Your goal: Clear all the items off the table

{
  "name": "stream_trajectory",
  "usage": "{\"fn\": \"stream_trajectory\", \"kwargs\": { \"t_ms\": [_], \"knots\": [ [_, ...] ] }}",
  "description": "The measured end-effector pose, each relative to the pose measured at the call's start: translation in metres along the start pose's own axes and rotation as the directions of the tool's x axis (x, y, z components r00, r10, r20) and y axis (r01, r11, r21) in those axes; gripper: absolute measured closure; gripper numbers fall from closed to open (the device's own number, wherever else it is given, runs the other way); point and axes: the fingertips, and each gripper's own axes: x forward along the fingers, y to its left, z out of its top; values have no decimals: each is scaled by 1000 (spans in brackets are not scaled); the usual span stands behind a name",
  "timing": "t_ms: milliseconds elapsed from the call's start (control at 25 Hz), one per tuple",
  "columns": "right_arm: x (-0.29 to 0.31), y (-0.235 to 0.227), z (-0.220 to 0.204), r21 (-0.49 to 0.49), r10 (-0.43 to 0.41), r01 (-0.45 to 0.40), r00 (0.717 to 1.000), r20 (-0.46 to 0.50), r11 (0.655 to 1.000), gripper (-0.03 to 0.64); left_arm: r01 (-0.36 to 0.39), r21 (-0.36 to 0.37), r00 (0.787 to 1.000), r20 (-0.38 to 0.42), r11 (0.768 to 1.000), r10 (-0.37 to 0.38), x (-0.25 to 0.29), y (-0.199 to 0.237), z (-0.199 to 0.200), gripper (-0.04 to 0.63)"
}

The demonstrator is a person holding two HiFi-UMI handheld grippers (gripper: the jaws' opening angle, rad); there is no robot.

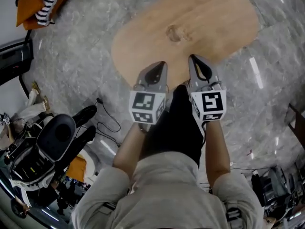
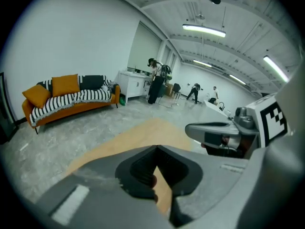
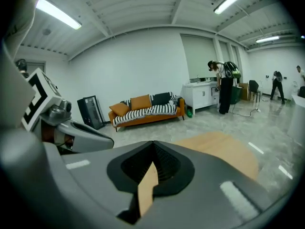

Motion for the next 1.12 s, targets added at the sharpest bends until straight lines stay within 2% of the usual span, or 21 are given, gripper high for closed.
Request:
{"fn": "stream_trajectory", "kwargs": {
  "t_ms": [120,240,360,560,760,920,1000,1080,1120],
  "knots": [
    [34,-9,-33,23,19,-18,999,-43,1000,611,-3,-53,999,-42,999,1,27,20,-22,574],
    [61,-23,-56,32,28,-26,998,-60,999,611,23,-129,999,-35,991,-27,48,32,-33,575],
    [75,-37,-76,40,27,-25,997,-65,999,611,-13,-133,997,-82,991,3,68,42,-57,574],
    [80,-32,-105,47,67,-63,993,-102,997,611,-84,-238,975,-221,968,31,94,63,-109,574],
    [85,-36,-127,88,77,-64,986,-148,994,611,-72,-261,963,-269,963,-1,136,79,-117,575],
    [90,-38,-133,94,96,-81,982,-162,992,611,-81,-323,946,-324,943,-29,168,91,-125,574],
    [89,-40,-134,92,101,-87,982,-162,992,611,-87,-345,939,-341,935,-38,180,98,-123,513],
    [87,-47,-136,100,96,-81,983,-159,992,611,-81,-358,932,-357,930,-56,192,103,-116,423],
    [86,-51,-137,106,91,-75,983,-159,992,611,-80,-357,927,-370,930,-62,198,104,-114,402]
  ]
}}
